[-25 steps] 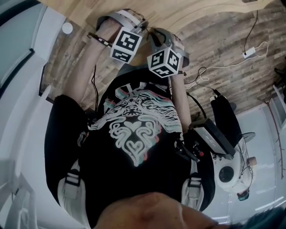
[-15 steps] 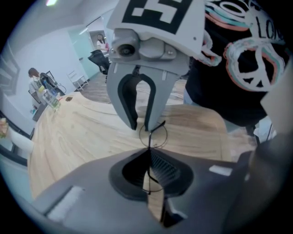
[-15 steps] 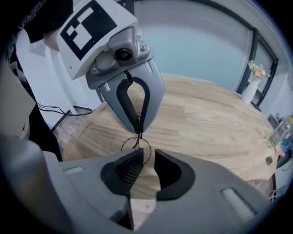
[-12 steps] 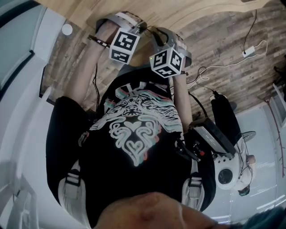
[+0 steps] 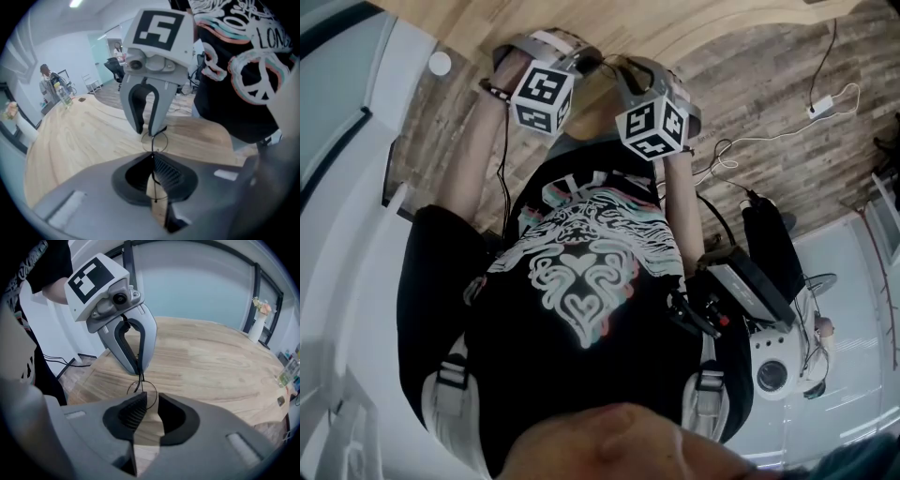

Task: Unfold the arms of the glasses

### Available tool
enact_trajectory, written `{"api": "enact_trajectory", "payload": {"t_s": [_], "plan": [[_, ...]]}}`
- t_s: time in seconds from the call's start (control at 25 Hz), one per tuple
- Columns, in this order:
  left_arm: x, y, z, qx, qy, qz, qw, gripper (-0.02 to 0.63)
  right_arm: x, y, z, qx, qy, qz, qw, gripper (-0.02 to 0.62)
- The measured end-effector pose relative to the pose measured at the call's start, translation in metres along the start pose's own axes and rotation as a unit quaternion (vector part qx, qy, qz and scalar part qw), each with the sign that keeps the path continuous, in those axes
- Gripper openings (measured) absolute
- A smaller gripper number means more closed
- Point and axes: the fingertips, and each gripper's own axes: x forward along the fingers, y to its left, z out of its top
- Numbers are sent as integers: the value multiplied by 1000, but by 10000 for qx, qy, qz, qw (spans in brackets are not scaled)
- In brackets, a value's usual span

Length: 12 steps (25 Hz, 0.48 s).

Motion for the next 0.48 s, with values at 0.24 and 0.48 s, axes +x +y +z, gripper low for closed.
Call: {"api": "enact_trajectory", "payload": {"t_s": [0.24,0.48], "plan": [[-15,0,7,-224,-936,393,9946,-3,0,-2,1,97,-126,56,9999,77],[-36,6,0,-831,-1636,759,9801,-9,0,-5,0,110,-139,52,9998,75]]}}
